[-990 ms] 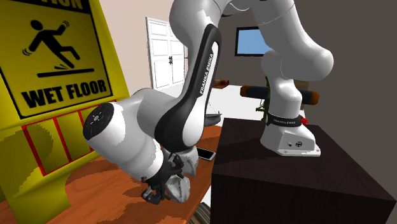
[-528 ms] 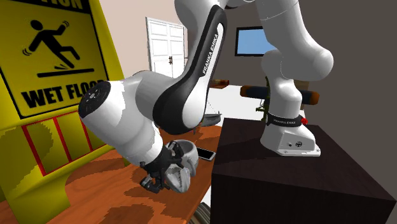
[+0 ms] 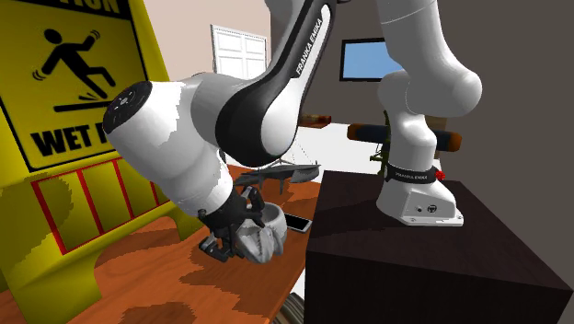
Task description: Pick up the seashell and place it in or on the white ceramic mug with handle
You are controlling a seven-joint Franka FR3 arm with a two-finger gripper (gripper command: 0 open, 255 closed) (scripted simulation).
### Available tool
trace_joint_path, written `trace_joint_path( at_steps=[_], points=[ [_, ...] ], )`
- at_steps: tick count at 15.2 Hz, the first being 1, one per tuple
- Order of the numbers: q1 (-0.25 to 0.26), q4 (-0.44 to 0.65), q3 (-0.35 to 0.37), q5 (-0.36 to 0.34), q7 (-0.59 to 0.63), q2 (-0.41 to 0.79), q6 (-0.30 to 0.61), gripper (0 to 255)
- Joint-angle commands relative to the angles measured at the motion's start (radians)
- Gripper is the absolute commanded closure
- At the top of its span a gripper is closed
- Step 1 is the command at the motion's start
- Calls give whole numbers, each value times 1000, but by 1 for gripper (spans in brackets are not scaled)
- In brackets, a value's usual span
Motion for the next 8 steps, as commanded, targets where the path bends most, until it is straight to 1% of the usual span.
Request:
trace_joint_path(
  at_steps=[1,8],
  points=[
    [-2,0,2,5,-6,-19,-18,255],
    [-6,5,10,23,-27,-81,-80,255]
  ],
)
